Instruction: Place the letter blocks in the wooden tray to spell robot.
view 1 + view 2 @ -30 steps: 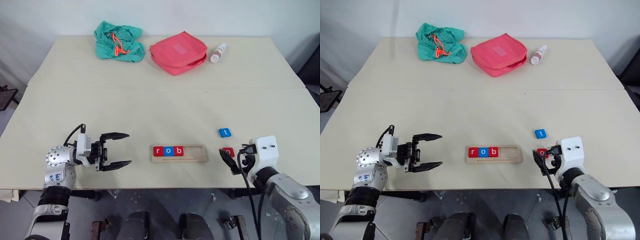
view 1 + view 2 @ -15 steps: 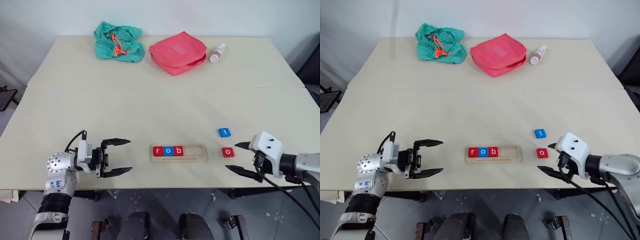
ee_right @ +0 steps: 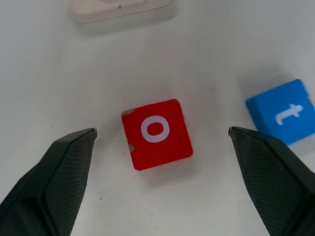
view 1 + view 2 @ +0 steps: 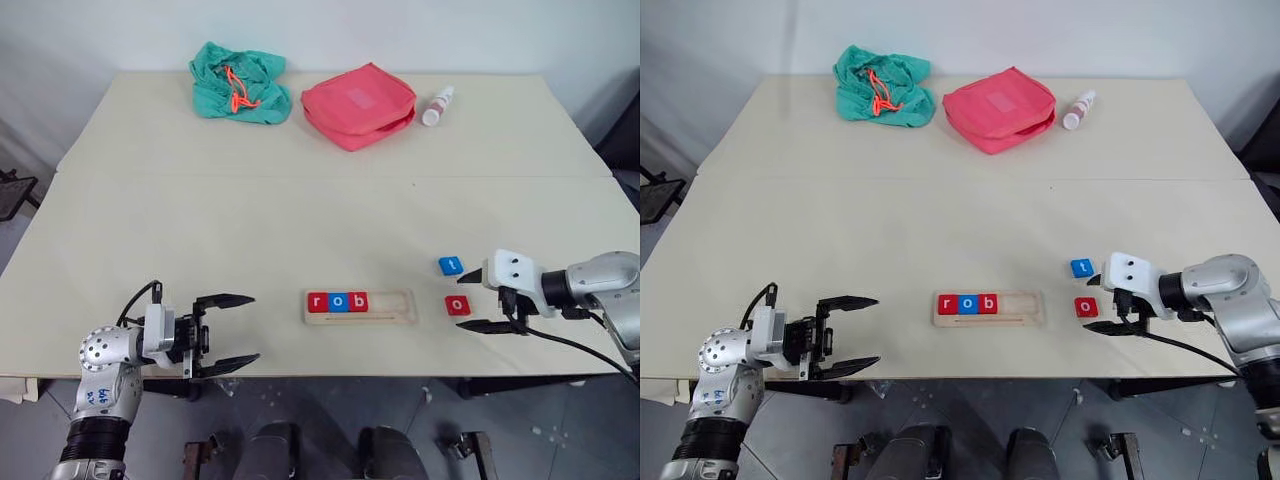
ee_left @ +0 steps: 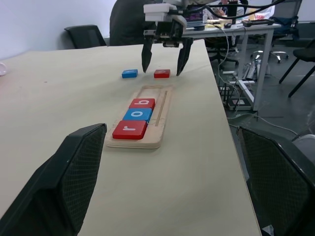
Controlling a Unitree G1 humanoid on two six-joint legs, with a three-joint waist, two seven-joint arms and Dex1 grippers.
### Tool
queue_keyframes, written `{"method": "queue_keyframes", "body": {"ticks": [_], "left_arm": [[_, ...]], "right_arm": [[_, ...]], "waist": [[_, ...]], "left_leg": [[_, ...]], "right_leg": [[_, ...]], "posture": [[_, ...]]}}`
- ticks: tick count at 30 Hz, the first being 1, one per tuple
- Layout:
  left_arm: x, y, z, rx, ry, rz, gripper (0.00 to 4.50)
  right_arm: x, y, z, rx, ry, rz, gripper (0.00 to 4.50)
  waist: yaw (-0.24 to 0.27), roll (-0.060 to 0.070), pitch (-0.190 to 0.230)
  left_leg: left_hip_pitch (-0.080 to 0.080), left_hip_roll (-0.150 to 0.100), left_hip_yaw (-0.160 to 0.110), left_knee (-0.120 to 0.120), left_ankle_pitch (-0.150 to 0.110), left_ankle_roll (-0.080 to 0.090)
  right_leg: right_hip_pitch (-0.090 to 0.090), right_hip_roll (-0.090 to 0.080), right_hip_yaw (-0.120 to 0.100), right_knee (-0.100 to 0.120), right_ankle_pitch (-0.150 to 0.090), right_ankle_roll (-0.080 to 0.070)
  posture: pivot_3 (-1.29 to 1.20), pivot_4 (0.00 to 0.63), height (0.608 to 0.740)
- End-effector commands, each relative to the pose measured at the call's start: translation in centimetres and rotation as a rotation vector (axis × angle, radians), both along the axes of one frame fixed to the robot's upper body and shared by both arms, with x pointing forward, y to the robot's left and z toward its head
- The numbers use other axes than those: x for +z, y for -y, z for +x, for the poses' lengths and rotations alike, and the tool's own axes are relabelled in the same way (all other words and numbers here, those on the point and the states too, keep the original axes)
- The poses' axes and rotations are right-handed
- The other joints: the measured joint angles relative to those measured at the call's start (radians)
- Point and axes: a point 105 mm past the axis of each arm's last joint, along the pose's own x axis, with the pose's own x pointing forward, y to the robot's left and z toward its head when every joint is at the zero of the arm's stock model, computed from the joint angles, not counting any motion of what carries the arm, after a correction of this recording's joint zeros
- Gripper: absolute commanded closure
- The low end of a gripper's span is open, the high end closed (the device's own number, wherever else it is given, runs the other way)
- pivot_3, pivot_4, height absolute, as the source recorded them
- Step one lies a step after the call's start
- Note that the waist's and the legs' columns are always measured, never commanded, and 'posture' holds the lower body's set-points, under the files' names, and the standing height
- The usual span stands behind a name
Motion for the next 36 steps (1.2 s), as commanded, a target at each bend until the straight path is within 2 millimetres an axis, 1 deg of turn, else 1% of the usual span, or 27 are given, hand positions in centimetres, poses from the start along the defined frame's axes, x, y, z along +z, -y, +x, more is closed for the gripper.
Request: {"method": "queue_keyframes", "body": {"ticks": [1,2,5,12,13,16,18,21,24,26,30,36], "left_arm": [[0.7,-0.4,-0.3,0.018,0.030,0.009,0.00],[0.7,-0.4,-0.3,0.021,0.031,0.009,0.00],[0.8,-0.4,-0.4,0.033,0.035,0.007,0.00],[0.9,-0.2,0.1,0.031,0.040,0.008,0.00],[1.0,-0.2,0.2,0.030,0.041,0.008,0.00],[1.0,-0.1,0.6,0.021,0.043,0.009,0.00],[1.1,0.0,0.8,0.016,0.044,0.010,0.00],[1.1,0.0,1.2,0.009,0.045,0.011,0.00],[1.1,0.2,1.5,-0.004,0.049,0.011,0.00],[1.2,0.4,1.7,-0.008,0.052,0.009,0.00],[1.2,0.7,2.0,-0.020,0.059,0.007,0.00],[1.4,0.8,2.1,-0.026,0.071,0.002,0.00]], "right_arm": [[0.1,-0.2,0.3,0.016,0.012,-0.005,0.02],[-0.1,-0.2,0.4,0.017,0.004,-0.014,0.02],[-0.6,-0.4,0.2,0.025,-0.014,-0.027,0.60],[-0.2,-0.4,0.6,0.012,0.024,-0.039,2.94],[0.0,-0.4,0.7,0.006,0.033,-0.035,3.06],[1.3,-0.8,1.1,-0.019,0.059,-0.011,3.05],[2.5,-1.7,1.1,-0.037,0.062,0.031,3.05],[3.8,-3.3,0.9,-0.035,0.057,0.099,3.05],[4.8,-5.9,0.3,-0.009,0.031,0.168,3.05],[4.8,-7.1,0.0,0.006,0.012,0.188,3.05],[4.0,-9.3,0.2,0.036,0.000,0.177,3.05],[2.5,-10.4,0.8,0.061,-0.011,0.131,3.05]], "waist": [[-0.001,0.000,0.000],[-0.001,0.000,0.000],[-0.002,0.000,0.000],[-0.001,0.000,0.000],[-0.001,0.000,0.000],[-0.001,0.000,0.000],[-0.001,0.000,0.000],[-0.001,0.001,0.000],[-0.001,0.001,0.000],[-0.001,0.001,0.000],[0.001,0.001,0.000],[-0.002,0.001,0.000]], "left_leg": [[0.000,0.000,0.000,0.000,0.000,0.000],[0.000,0.000,0.000,0.000,0.000,0.000],[0.000,0.001,0.000,0.000,0.000,0.000],[0.002,0.001,0.000,0.001,0.000,0.000],[0.003,0.001,0.000,0.002,0.000,0.000],[0.004,0.001,-0.001,0.002,0.000,0.000],[0.004,0.001,-0.001,0.002,0.000,0.000],[0.003,0.001,-0.002,0.001,0.000,0.000],[0.003,0.001,-0.003,0.001,0.000,0.000],[0.003,0.001,-0.003,0.001,0.000,-0.001],[0.002,0.000,-0.005,0.001,0.000,-0.001],[0.002,-0.001,-0.006,0.001,0.000,-0.001]], "right_leg": [[0.000,0.000,0.000,0.000,0.000,0.000],[0.000,0.000,0.000,0.000,0.000,0.000],[0.000,0.000,0.000,0.000,0.000,0.000],[0.004,0.000,0.000,-0.001,0.000,0.000],[0.005,0.001,0.000,-0.002,0.000,0.000],[0.007,0.001,-0.001,-0.003,0.000,0.000],[0.007,0.001,-0.001,-0.003,0.000,0.000],[0.007,0.001,-0.002,-0.003,0.000,0.000],[0.007,0.001,-0.002,-0.003,0.000,0.000],[0.007,0.001,-0.003,-0.003,0.000,0.000],[0.007,0.001,-0.003,-0.003,0.000,0.000],[0.007,0.001,-0.004,-0.003,0.000,0.000]], "posture": [[0.00,0.150,0.740],[0.00,0.150,0.740],[0.00,0.150,0.740],[0.00,0.150,0.740],[0.00,0.150,0.740],[0.00,0.150,0.740],[0.00,0.150,0.740],[0.00,0.150,0.740],[0.00,0.150,0.740],[0.00,0.150,0.740],[0.00,0.150,0.740],[0.00,0.150,0.740]]}}
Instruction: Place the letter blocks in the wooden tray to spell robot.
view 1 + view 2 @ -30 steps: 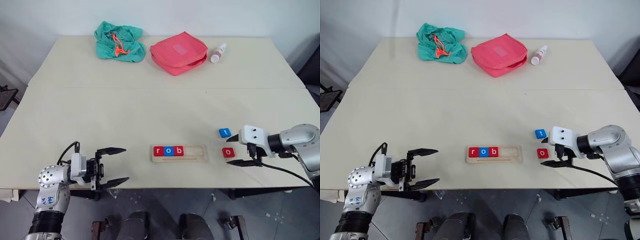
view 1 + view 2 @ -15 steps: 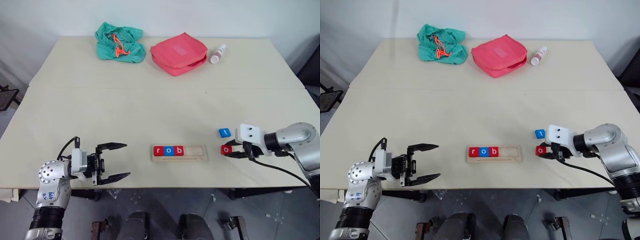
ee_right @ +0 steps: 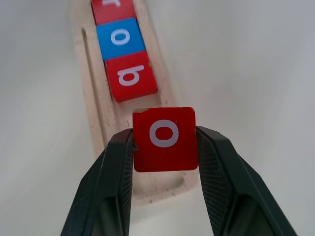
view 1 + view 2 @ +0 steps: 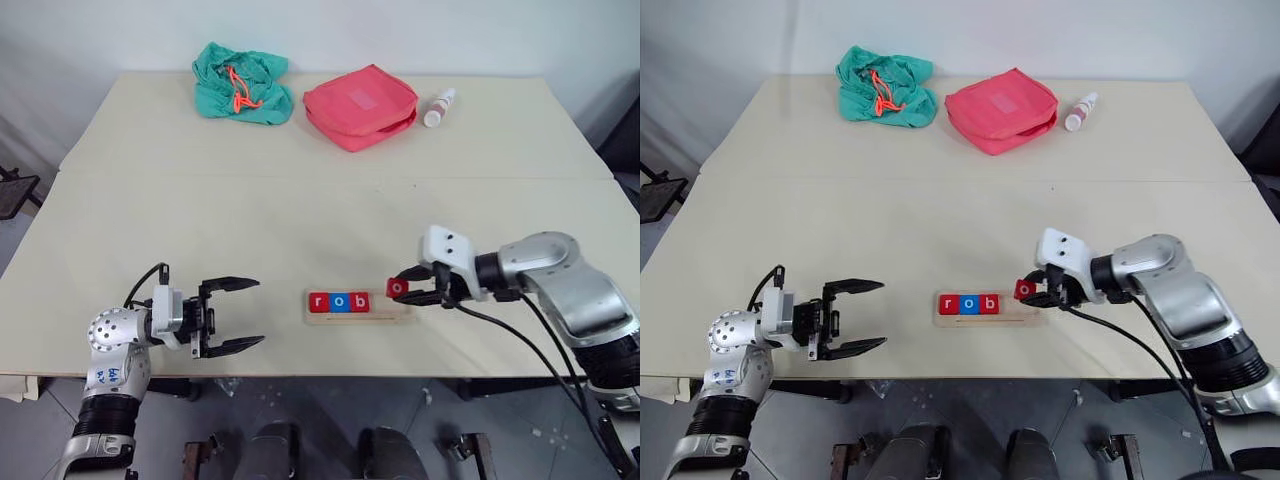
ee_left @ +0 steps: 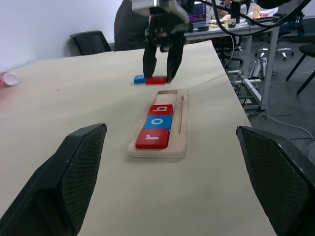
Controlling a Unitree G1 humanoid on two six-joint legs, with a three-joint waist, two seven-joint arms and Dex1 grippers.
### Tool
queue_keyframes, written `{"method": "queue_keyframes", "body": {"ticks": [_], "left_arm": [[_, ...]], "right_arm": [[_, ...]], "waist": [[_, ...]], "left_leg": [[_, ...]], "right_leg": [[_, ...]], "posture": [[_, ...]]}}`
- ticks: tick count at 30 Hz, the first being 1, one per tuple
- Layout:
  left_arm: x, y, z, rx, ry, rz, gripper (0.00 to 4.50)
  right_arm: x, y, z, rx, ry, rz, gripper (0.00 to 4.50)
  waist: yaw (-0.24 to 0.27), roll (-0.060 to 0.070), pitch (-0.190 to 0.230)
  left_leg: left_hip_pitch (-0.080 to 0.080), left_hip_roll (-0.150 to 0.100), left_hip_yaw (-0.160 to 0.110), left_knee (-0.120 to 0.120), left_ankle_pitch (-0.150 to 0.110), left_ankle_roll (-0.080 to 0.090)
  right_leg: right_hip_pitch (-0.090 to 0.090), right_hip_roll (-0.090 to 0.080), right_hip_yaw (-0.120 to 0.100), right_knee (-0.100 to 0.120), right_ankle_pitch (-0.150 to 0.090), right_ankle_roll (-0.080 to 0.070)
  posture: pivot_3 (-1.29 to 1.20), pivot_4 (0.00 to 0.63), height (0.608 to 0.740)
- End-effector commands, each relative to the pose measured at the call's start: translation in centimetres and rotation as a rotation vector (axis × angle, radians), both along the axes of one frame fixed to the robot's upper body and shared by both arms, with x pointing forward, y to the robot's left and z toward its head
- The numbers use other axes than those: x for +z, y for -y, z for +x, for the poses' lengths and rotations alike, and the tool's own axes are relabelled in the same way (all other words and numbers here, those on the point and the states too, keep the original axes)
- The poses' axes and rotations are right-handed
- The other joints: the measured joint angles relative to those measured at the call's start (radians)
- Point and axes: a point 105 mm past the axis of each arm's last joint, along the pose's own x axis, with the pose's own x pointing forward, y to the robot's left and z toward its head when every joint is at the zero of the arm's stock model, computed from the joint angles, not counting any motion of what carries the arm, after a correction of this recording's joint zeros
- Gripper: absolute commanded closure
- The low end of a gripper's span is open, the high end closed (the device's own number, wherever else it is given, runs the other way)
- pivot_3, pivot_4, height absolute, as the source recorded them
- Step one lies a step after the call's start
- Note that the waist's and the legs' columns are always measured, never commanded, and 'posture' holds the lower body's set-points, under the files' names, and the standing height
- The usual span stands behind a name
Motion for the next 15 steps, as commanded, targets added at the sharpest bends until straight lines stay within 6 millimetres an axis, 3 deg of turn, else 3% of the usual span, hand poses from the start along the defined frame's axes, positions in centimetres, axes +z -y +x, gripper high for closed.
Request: {"method": "queue_keyframes", "body": {"ticks": [1,15], "left_arm": [[0.2,0.1,-0.1,-0.006,0.025,-0.001,0.00],[0.1,0.1,-0.3,0.014,0.033,-0.008,0.00]], "right_arm": [[0.3,-0.6,0.3,0.036,0.032,-0.022,3.05],[-0.4,-2.3,-0.3,0.115,0.007,-0.020,3.05]], "waist": [[-0.001,0.000,0.000],[-0.001,0.000,0.000]], "left_leg": [[0.000,0.000,0.000,0.000,0.000,0.000],[0.000,0.000,0.000,0.000,0.000,0.000]], "right_leg": [[0.000,0.000,0.000,0.000,0.000,0.000],[0.000,0.000,-0.001,0.000,0.000,0.000]], "posture": [[0.00,0.150,0.740],[0.00,0.150,0.740]]}}
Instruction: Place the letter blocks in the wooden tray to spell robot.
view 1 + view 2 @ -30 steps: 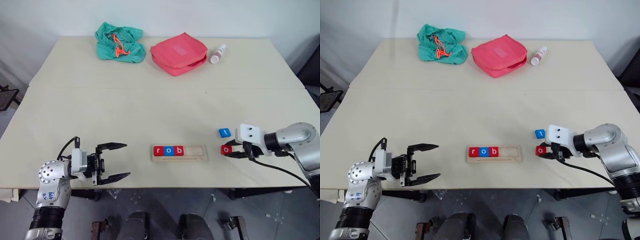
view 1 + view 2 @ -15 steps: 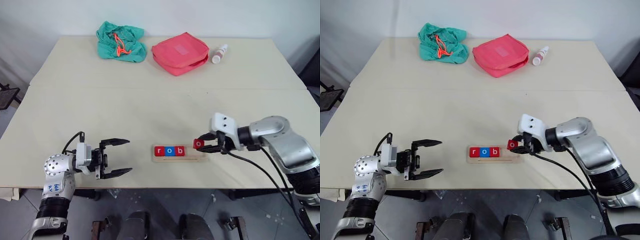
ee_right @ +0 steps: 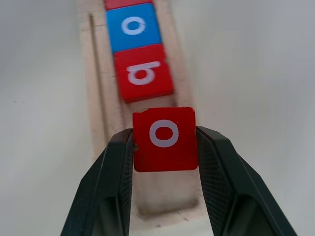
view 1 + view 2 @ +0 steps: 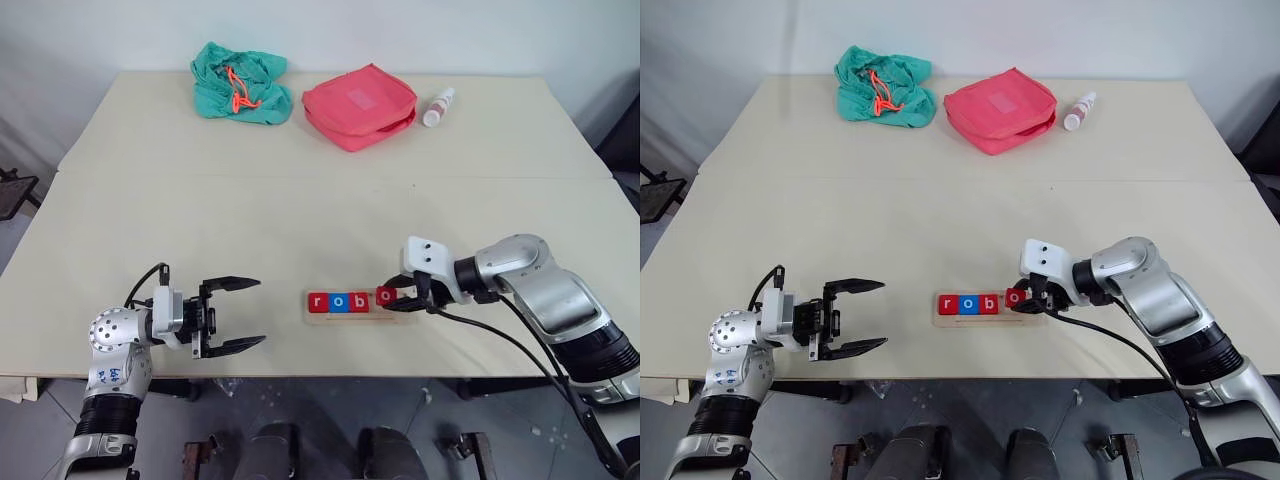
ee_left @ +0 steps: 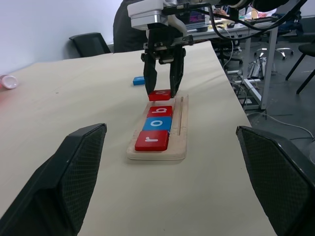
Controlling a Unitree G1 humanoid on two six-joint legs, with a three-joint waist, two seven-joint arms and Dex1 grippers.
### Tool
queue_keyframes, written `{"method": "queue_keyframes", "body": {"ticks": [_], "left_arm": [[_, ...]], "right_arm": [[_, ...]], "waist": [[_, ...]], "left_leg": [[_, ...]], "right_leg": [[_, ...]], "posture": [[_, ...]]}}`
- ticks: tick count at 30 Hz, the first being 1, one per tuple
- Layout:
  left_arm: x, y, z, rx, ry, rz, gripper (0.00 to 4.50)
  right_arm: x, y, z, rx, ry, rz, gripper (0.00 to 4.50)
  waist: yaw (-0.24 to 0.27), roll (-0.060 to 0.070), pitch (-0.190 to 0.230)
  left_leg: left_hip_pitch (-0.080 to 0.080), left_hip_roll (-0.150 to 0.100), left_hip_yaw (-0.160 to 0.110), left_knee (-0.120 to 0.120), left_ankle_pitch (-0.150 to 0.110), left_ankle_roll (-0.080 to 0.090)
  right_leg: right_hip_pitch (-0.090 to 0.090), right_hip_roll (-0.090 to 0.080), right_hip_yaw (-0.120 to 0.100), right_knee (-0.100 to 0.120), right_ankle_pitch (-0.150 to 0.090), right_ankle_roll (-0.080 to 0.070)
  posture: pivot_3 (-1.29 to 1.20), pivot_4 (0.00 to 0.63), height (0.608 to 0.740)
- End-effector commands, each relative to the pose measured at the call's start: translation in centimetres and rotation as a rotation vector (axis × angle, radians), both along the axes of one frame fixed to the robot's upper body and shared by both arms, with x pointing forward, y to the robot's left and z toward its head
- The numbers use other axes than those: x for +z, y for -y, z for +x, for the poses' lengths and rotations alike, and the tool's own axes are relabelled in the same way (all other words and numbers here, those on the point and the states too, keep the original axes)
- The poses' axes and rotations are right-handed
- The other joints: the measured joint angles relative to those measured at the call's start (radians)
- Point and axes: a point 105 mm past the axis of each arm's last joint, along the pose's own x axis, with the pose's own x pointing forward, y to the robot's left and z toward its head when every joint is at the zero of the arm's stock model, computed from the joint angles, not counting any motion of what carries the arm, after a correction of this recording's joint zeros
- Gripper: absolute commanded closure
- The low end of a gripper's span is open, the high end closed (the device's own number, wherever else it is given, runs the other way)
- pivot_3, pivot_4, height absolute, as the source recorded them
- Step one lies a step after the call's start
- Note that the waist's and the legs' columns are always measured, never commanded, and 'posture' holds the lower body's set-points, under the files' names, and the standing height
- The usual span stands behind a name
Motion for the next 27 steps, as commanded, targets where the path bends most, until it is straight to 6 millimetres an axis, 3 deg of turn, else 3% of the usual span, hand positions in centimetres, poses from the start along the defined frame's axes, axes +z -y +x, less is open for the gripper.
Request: {"method": "queue_keyframes", "body": {"ticks": [1,6,14,15,23,27], "left_arm": [[0.2,0.1,-0.3,0.006,0.030,-0.002,0.00],[0.3,0.2,-0.2,0.009,0.033,-0.005,0.00],[0.3,0.3,0.1,0.015,0.037,-0.007,0.00],[0.3,0.3,0.1,0.014,0.037,-0.007,0.00],[0.4,0.7,0.7,0.000,0.040,-0.008,0.00],[0.4,0.7,0.9,-0.006,0.039,-0.009,0.00]], "right_arm": [[0.7,-0.7,-0.1,0.033,0.039,0.001,3.05],[0.5,-0.7,-0.1,0.037,0.037,-0.008,3.05],[1.3,-0.6,-0.1,0.027,0.060,-0.012,0.22],[1.4,-0.6,-0.1,0.025,0.063,-0.006,0.03],[2.8,0.4,-1.8,-0.032,0.068,0.102,0.03],[3.4,2.4,-2.0,-0.171,0.101,0.230,0.03]], "waist": [[0.001,0.000,0.000],[0.001,0.000,0.000],[0.001,0.000,0.000],[0.001,0.000,0.000],[0.006,0.000,0.000],[0.007,0.000,0.000]], "left_leg": [[0.000,0.000,0.000,0.000,0.000,0.000],[0.000,0.000,0.000,0.000,0.000,0.000],[0.000,0.000,0.000,0.000,0.000,0.000],[0.000,0.000,0.000,0.000,0.000,0.000],[0.000,-0.001,-0.001,0.000,0.000,0.000],[0.000,-0.001,-0.001,0.000,0.000,0.000]], "right_leg": [[0.000,0.000,0.000,0.000,0.000,0.000],[0.000,0.000,0.000,0.000,0.000,0.000],[0.000,0.000,0.000,0.000,0.000,0.000],[0.000,0.000,0.000,0.000,0.000,0.000],[0.000,0.000,0.000,0.000,0.000,0.000],[0.001,0.000,-0.001,0.000,0.000,0.000]], "posture": [[0.00,0.150,0.740],[0.00,0.150,0.740],[0.00,0.150,0.740],[0.00,0.150,0.740],[0.00,0.150,0.740],[0.00,0.150,0.740]]}}
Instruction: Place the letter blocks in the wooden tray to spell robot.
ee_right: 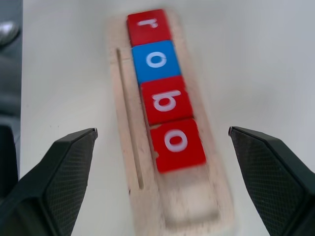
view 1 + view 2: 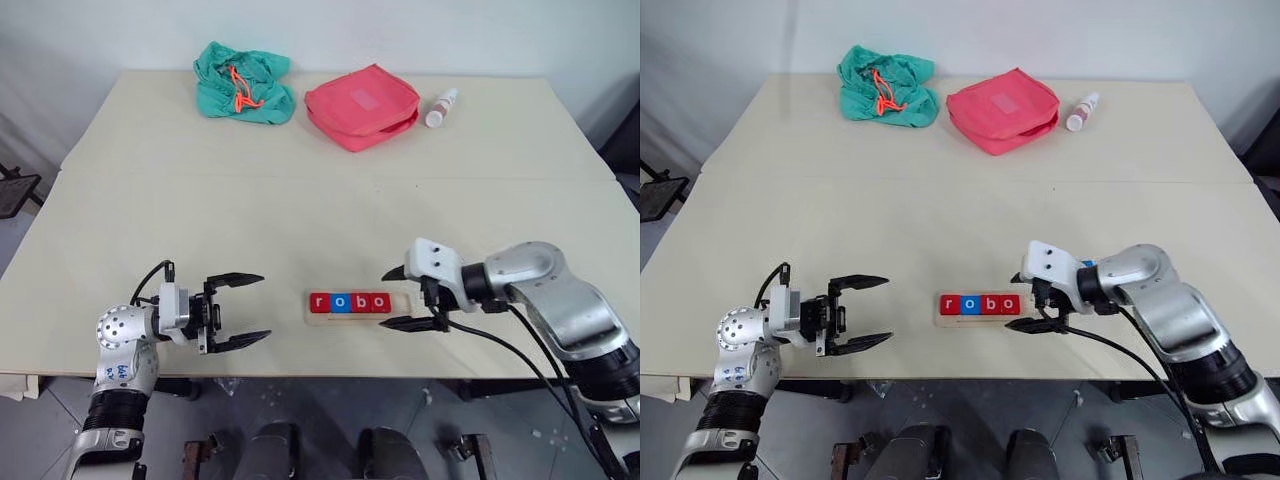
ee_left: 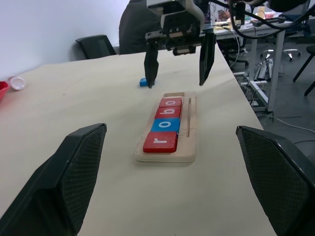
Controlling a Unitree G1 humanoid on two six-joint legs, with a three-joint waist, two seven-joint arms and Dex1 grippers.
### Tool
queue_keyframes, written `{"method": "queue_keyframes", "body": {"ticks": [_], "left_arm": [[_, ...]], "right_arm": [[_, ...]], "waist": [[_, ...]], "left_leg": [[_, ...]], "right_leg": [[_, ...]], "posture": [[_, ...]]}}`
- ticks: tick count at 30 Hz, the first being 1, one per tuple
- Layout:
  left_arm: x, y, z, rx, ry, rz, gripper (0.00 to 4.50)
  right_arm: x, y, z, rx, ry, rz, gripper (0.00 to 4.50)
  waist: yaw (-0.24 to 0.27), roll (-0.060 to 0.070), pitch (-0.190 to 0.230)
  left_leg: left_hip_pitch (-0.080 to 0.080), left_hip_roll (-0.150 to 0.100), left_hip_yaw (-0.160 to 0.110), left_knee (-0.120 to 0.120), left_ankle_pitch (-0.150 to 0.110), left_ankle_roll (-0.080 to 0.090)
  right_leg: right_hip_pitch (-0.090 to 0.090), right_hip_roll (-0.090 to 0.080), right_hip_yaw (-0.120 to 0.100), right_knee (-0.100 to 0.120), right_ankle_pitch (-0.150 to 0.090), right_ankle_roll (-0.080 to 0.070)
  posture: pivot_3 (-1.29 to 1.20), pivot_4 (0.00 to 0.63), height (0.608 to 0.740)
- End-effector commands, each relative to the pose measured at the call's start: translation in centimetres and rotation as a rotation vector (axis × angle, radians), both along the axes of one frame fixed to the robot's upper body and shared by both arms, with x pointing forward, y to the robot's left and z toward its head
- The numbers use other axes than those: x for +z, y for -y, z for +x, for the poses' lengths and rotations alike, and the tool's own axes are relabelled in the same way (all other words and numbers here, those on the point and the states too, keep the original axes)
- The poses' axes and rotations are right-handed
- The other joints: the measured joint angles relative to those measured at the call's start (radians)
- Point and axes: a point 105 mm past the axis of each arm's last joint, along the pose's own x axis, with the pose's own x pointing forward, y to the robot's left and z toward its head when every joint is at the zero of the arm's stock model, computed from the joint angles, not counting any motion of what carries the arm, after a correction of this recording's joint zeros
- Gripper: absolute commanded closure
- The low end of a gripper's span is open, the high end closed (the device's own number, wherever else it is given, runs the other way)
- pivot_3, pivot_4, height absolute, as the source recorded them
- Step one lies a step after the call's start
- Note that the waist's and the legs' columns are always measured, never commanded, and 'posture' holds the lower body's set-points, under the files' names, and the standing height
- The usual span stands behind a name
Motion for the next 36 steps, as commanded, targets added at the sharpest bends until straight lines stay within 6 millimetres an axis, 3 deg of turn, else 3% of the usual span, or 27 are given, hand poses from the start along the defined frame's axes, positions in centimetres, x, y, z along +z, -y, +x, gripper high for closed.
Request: {"method": "queue_keyframes", "body": {"ticks": [1,3,6,9,16,22,33,36], "left_arm": [[0.2,0.1,0.1,-0.010,0.020,0.004,0.00],[0.2,0.1,0.1,-0.014,0.017,0.005,0.00],[0.1,0.0,0.3,-0.018,0.010,0.007,0.00],[0.1,0.1,0.7,-0.021,0.008,0.008,0.00],[0.4,0.7,1.5,-0.038,0.016,0.000,0.00],[0.6,1.0,1.7,-0.050,0.022,0.000,0.00],[0.7,0.6,1.4,-0.037,0.029,0.006,0.00],[0.7,0.5,1.3,-0.033,0.028,0.007,0.00]], "right_arm": [[2.0,1.4,0.1,-0.113,0.084,0.102,0.03],[2.2,2.9,0.3,-0.209,0.121,0.156,0.03],[1.7,7.0,0.3,-0.460,0.147,0.221,0.03],[1.0,8.9,0.4,-0.595,0.165,0.222,0.03],[0.1,9.8,0.6,-0.773,0.177,0.285,0.03],[-1.9,9.5,2.4,-0.936,0.155,0.362,0.03],[-4.1,10.1,4.2,-1.028,0.137,0.340,0.03],[-4.3,10.2,4.3,-1.035,0.132,0.338,0.63]], "waist": [[0.000,0.000,0.000],[-0.001,0.000,0.000],[0.010,0.000,0.000],[0.017,0.000,0.000],[0.017,0.000,0.000],[0.016,0.000,0.000],[0.014,0.000,0.000],[0.014,0.000,0.000]], "left_leg": [[0.000,0.000,0.000,0.000,0.000,0.000],[0.000,0.000,0.001,0.000,0.000,0.000],[0.000,0.000,0.000,-0.001,0.000,0.000],[0.000,0.000,0.001,-0.001,0.000,0.000],[0.001,0.001,0.002,0.000,0.000,0.000],[0.001,0.000,0.002,0.000,0.000,0.000],[0.001,0.000,0.002,-0.001,0.000,0.000],[0.001,0.000,0.002,-0.001,0.000,0.000]], "right_leg": [[0.000,0.000,0.000,0.000,0.000,0.000],[0.000,0.000,0.000,0.000,0.000,0.000],[0.000,0.000,-0.001,0.000,0.000,0.000],[0.000,0.000,0.000,0.000,0.000,0.000],[0.000,0.000,0.001,0.000,0.000,0.000],[0.000,0.000,0.001,0.001,0.000,0.000],[-0.001,0.000,0.001,0.002,0.000,0.000],[-0.001,0.000,0.001,0.002,0.000,0.000]], "posture": [[0.00,0.150,0.740],[0.00,0.150,0.740],[0.00,0.150,0.740],[0.00,0.150,0.740],[0.00,0.150,0.740],[0.00,0.150,0.740],[0.00,0.150,0.740],[0.00,0.150,0.740]]}}
